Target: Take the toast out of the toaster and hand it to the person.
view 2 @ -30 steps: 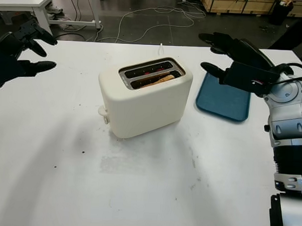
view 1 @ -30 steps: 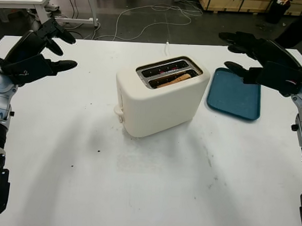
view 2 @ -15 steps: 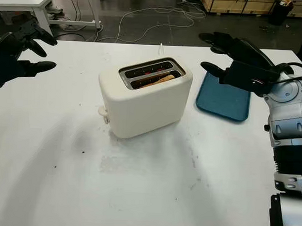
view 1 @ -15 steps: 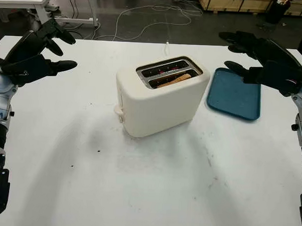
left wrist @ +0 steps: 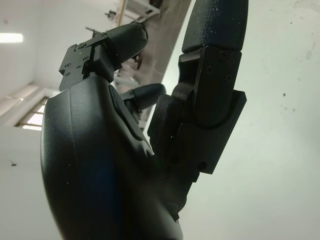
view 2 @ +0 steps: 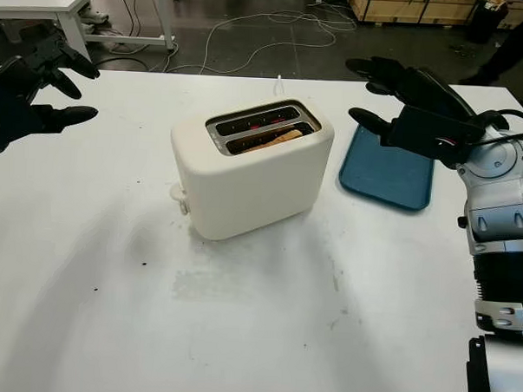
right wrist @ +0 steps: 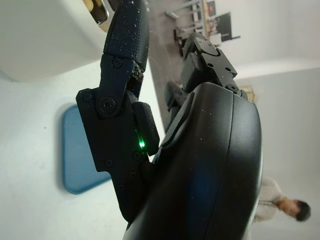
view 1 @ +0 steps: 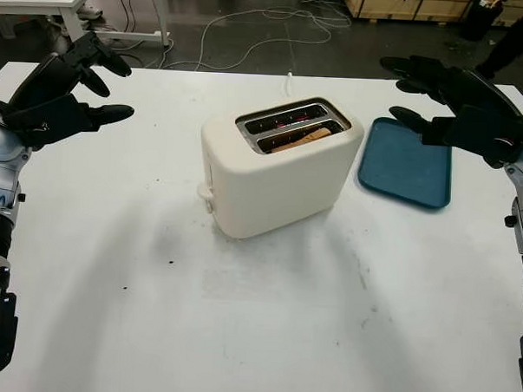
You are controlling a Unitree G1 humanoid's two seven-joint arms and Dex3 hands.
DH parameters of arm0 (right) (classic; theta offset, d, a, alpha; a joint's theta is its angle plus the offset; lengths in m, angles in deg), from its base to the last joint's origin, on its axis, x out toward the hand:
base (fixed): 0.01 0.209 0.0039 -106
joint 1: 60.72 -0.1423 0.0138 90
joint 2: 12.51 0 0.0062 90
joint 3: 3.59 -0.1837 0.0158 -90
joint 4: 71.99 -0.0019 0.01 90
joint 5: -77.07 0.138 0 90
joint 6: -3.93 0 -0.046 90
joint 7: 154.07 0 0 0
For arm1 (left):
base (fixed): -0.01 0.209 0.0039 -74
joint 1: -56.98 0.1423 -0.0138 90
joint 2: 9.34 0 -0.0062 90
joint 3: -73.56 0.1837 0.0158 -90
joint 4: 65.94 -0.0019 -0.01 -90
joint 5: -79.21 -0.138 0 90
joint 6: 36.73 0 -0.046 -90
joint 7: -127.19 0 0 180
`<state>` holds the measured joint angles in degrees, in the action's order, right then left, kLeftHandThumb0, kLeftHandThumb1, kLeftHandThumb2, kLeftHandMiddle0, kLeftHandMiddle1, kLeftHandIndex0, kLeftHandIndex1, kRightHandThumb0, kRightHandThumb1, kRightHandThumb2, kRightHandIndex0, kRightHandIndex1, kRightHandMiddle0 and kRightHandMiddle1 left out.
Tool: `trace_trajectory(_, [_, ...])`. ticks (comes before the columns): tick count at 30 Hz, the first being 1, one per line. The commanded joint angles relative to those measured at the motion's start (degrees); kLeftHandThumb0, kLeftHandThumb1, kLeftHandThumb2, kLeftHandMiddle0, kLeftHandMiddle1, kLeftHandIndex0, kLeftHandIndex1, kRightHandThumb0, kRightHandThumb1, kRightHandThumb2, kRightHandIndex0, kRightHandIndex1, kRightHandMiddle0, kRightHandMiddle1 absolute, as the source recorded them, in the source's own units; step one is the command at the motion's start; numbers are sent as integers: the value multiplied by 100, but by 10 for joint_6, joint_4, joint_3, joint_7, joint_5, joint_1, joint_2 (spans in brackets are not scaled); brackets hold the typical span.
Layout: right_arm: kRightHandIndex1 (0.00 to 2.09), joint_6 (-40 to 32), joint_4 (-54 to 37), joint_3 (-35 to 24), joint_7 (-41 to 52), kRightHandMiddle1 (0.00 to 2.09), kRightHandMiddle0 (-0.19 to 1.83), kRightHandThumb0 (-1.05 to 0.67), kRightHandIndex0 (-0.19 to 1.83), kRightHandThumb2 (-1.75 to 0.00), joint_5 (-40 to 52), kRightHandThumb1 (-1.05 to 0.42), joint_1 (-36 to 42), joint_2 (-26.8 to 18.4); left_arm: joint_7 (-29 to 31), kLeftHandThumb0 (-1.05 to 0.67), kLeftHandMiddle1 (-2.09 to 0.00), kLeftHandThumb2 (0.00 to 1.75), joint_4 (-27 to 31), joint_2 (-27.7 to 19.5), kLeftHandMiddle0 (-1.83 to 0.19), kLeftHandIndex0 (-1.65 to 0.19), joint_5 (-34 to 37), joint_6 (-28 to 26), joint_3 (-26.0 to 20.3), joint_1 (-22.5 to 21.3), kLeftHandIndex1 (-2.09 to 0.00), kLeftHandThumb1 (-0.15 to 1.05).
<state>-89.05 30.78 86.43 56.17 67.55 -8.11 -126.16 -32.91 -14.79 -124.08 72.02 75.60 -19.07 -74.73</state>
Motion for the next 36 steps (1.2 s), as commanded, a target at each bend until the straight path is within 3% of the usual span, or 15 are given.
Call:
trace_trajectory(1, [62, 8, 4, -3, -8, 1, 29, -87, 0, -58, 1, -92, -7, 2, 2, -105, -170, 29, 0, 0, 0, 0, 2, 6, -2, -4, -142, 92])
trace_trajectory(36, [59, -9, -15, -7, -1, 1, 29, -84, 0, -57, 4, -92, -8, -3, 1, -105, -170, 28, 3, 0, 0, 0, -1, 0, -2, -1, -141, 92])
